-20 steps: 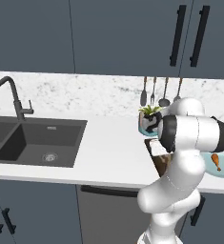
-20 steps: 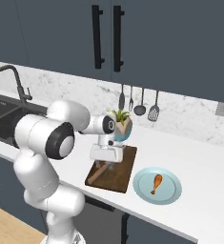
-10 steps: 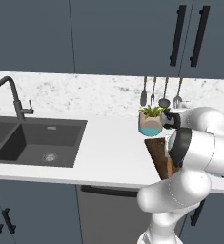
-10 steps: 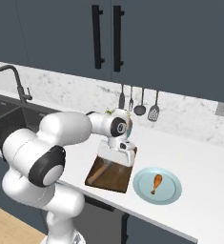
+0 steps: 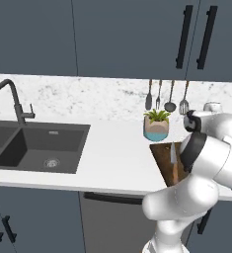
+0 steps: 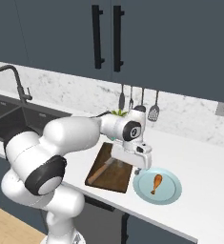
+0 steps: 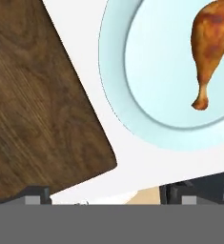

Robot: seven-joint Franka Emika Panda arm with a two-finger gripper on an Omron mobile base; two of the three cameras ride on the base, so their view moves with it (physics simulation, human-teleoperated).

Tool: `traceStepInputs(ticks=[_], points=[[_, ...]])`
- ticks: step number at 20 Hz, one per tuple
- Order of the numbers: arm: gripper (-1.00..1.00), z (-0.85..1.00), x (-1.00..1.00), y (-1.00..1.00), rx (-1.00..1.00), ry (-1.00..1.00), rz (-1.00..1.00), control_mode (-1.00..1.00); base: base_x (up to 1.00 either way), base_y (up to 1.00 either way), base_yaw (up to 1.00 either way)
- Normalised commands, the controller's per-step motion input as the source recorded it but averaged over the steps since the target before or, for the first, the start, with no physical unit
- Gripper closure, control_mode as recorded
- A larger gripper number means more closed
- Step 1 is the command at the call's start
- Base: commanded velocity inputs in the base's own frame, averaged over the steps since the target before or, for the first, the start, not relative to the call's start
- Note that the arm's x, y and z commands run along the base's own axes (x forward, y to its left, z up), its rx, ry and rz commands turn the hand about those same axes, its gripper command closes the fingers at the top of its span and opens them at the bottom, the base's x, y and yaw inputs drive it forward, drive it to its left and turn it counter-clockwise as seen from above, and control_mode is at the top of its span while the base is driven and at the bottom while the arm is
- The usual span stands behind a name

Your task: Pick up the knife from the drawer and place it on the cutting board. Then place the meat from the plate to the cutting board.

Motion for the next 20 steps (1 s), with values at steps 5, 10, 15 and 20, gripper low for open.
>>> traceStepInputs(ticks=[5, 10, 15, 20], points=[[-1.0, 0.0, 0.0, -0.65, 0.0, -0.08, 0.06, -1.0, 0.0, 0.0, 0.0], [-1.0, -0.05, 0.0, -0.68, 0.02, -0.28, 0.07, -1.0, 0.0, 0.0, 0.0], [-1.0, -0.3, 0.0, -0.46, 0.02, -0.17, 0.09, -1.0, 0.0, 0.0, 0.0], [-1.0, -0.09, 0.23, -0.28, 0.0, 0.0, 0.07, -1.0, 0.0, 0.0, 0.0]])
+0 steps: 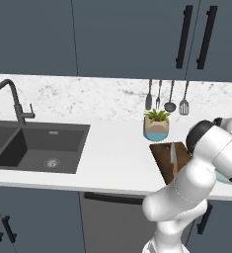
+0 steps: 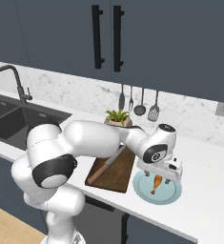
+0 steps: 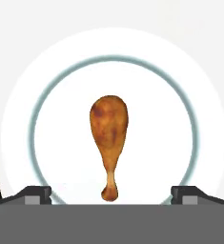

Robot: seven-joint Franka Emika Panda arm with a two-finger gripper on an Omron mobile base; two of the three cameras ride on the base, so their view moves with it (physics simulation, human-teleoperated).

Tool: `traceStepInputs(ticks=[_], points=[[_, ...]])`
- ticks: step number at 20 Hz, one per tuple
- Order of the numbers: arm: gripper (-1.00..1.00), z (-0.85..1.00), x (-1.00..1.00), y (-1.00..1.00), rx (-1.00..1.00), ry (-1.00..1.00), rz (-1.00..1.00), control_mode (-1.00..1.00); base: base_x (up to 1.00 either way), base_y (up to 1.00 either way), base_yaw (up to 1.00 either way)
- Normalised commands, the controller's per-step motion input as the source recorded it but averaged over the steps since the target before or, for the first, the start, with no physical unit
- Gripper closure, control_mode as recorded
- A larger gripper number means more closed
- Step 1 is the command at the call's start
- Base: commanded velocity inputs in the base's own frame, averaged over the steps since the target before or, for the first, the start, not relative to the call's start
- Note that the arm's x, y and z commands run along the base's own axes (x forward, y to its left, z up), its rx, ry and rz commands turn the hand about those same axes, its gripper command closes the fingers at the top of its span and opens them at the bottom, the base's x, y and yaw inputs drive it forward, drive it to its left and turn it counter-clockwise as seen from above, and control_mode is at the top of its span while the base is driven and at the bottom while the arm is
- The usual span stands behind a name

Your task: Pick up the knife from the drawer and place it on the cutting board. Then place the meat from the plate to the cutting board.

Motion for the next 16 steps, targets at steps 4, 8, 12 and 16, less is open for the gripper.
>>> traceStepInputs(ticks=[4, 8, 12, 16], points=[[-1.0, -0.13, 0.41, -0.13, 0.02, 0.0, 0.11, -1.0, 0.0, 0.0, 0.0], [-1.0, -0.21, 0.29, -0.18, 0.08, 0.02, 0.12, -1.0, 0.0, 0.0, 0.0], [-1.0, -0.19, 0.06, -0.31, 0.1, 0.02, 0.12, -1.0, 0.0, 0.0, 0.0], [-1.0, -0.2, 0.06, -0.12, 0.07, 0.02, 0.09, -1.0, 0.0, 0.0, 0.0]])
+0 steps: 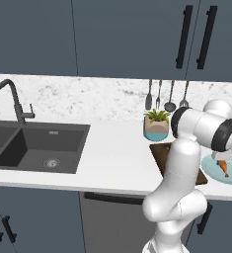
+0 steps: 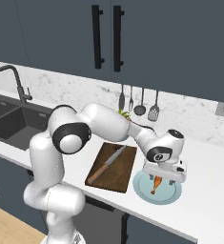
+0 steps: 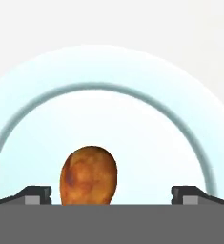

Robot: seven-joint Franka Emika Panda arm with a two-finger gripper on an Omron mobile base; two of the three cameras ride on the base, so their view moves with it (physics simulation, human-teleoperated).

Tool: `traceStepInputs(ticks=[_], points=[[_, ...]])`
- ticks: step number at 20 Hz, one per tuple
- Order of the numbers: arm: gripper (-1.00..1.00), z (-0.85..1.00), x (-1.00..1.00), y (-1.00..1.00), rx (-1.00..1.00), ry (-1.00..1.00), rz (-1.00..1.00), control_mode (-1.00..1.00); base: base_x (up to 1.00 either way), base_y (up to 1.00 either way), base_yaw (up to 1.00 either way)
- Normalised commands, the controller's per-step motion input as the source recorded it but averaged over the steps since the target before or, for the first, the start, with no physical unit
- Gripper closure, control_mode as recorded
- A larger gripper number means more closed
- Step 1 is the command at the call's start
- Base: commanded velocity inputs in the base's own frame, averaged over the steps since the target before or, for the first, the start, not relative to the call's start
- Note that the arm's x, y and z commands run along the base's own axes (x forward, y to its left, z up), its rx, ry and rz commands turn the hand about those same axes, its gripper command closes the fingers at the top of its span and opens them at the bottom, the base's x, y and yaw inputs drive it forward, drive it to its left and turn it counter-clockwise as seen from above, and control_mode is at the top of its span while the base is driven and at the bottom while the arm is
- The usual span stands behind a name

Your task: Pick up the knife from the drawer and place it on the cutting board. Then place the meat from the plate to the cutting board.

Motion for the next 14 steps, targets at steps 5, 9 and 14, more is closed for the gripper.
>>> traceStepInputs(ticks=[5, 9, 14], points=[[-1.0, -0.17, 0.06, 0.01, 0.04, 0.0, 0.06, -1.0, 0.0, 0.0, 0.0], [-1.0, -0.11, 0.02, 0.06, 0.01, 0.0, 0.02, -1.0, 0.0, 0.0, 0.0], [-1.0, -0.2, 0.0, 0.27, 0.0, 0.0, 0.0, -1.0, 0.0, 0.0, 0.0]])
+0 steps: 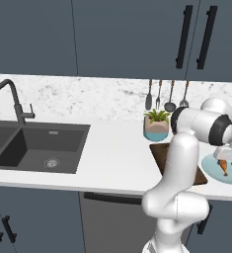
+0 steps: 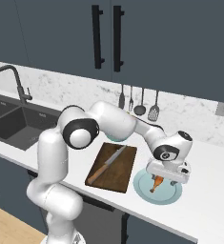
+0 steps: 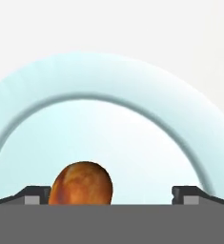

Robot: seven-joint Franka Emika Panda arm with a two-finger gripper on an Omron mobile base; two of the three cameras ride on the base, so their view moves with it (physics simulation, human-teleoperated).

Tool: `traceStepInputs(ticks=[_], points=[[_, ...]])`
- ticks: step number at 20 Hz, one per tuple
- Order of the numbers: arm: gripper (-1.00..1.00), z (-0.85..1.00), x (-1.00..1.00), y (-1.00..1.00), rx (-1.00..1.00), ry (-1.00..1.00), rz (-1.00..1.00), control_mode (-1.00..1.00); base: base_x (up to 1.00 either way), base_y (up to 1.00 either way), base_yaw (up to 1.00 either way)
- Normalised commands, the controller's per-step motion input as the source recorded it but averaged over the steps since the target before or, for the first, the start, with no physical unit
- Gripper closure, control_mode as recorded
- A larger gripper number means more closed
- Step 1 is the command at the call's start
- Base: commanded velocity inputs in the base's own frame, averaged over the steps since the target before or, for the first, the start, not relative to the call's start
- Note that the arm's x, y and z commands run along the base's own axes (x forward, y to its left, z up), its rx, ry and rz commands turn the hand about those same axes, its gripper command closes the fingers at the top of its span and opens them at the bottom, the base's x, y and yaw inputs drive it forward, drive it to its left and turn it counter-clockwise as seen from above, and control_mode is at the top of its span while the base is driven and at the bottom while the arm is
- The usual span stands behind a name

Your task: Pick up the knife from the drawer and place it on the cutting board. Then place the meat from the plate to the cutting board.

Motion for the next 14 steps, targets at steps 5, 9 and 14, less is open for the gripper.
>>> traceStepInputs(ticks=[5, 9, 14], points=[[1.0, -0.41, -0.02, 0.6, 0.0, 0.0, 0.0, -1.0, 0.0, 0.0, 0.0], [1.0, -0.29, -0.08, 0.55, 0.0, 0.0, 0.0, -1.0, 0.0, 0.0, 0.0], [1.0, -0.19, -0.11, 0.5, 0.0, 0.0, 0.0, -1.0, 0.0, 0.0, 0.0]])
